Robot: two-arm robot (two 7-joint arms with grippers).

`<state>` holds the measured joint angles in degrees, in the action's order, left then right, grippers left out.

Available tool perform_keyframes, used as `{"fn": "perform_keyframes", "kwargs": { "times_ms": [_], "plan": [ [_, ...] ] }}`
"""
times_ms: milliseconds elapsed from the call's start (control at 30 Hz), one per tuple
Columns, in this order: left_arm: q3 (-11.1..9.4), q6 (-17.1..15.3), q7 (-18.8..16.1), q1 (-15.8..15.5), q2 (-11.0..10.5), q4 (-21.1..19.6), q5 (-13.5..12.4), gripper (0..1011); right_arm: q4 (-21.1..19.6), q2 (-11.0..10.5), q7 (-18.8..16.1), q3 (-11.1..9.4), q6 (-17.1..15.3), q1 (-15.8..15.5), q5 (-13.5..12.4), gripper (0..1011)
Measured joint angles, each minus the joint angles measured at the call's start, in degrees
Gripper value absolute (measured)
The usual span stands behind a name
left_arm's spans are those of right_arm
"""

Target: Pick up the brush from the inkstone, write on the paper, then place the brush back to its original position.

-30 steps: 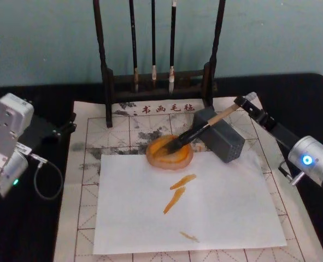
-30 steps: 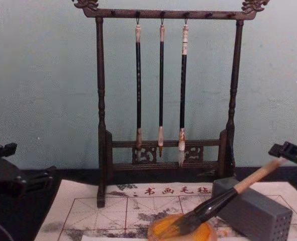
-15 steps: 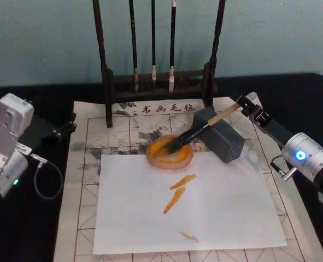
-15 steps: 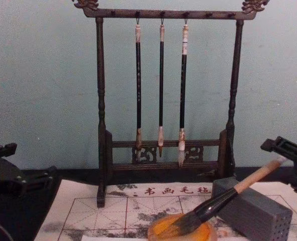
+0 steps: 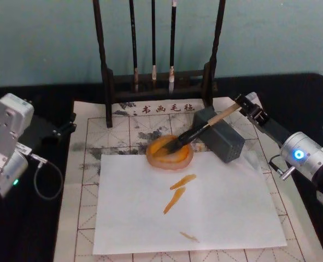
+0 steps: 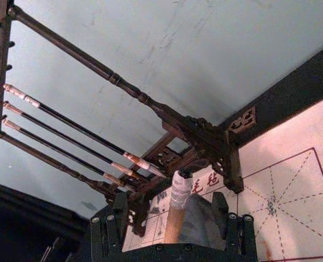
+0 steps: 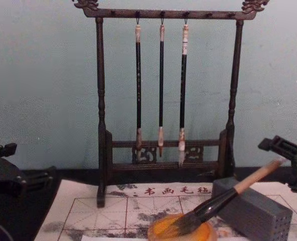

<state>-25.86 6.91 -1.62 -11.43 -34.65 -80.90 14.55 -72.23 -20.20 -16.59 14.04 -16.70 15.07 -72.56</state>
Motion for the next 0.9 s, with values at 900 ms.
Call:
{"fn": "perform_keyframes", "kwargs": {
  "times_ms": [900],
  "plan": [
    [0.00,0.00,0.00,0.00,0.00,0.00,0.00,1001,0.19,-0.35,0.13,0.44,-0.18,0.19,-0.88,1000]
  ]
}}
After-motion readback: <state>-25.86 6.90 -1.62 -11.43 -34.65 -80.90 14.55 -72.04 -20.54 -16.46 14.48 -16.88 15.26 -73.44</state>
